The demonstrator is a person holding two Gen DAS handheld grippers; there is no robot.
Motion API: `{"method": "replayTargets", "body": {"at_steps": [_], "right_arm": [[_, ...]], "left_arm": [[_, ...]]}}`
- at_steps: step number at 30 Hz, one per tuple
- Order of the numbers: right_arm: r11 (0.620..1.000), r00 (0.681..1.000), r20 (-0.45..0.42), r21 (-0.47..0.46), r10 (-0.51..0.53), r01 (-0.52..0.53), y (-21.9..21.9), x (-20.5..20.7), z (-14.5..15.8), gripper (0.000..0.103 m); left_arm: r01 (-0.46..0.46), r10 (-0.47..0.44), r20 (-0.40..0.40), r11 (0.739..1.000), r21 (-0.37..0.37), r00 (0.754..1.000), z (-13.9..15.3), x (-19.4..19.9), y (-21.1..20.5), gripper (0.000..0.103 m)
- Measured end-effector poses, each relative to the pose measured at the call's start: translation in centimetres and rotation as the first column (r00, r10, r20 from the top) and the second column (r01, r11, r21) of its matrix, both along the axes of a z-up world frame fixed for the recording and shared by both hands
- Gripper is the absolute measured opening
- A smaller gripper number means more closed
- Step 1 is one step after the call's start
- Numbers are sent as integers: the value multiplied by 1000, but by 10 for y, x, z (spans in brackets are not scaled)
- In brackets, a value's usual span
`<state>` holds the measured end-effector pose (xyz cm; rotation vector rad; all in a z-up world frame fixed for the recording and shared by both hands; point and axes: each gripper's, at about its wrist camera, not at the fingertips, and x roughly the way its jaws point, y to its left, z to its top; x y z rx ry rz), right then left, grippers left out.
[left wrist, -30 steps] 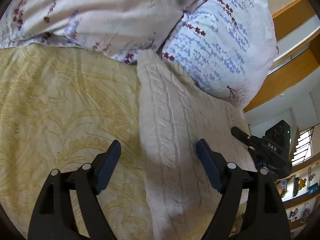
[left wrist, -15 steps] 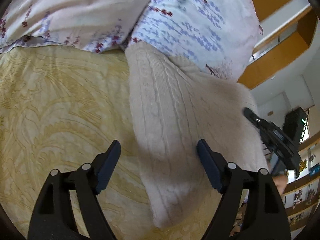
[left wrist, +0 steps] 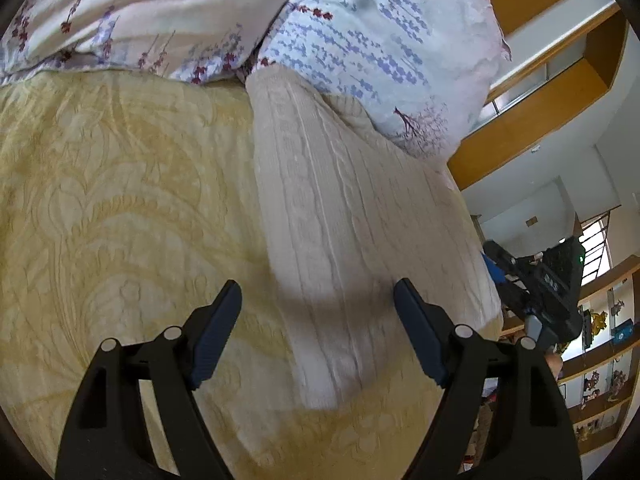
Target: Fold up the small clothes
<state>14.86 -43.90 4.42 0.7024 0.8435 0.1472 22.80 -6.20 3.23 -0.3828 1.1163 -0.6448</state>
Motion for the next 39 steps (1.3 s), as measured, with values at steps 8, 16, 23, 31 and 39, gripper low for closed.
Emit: {"method": "replayTargets", "body": {"at_steps": [8, 16, 23, 31, 39], "right_arm": [[998, 998, -9, -30, 55, -55, 30, -24, -2, 44], [991, 992, 125, -128, -18, 34, 28, -38, 24, 12], [986, 998, 10, -151, -67, 68, 17, -39, -7, 11], [998, 997, 37, 8, -65, 64, 4, -50, -12, 37], [997, 994, 107, -71, -33, 41, 24, -54, -3, 11]], "left_arm": [[11, -12, -26, 1000, -15, 1000, -11, -20, -1, 77], [29, -30, -22, 999, -42, 999, -13, -28, -1, 23], [56, -58, 65, 998, 30, 996, -6, -43, -4, 15], [47, -47, 22, 999, 19, 999, -10, -40, -2, 40], [46, -48, -25, 996, -75, 999, -15, -37, 5, 16]]}}
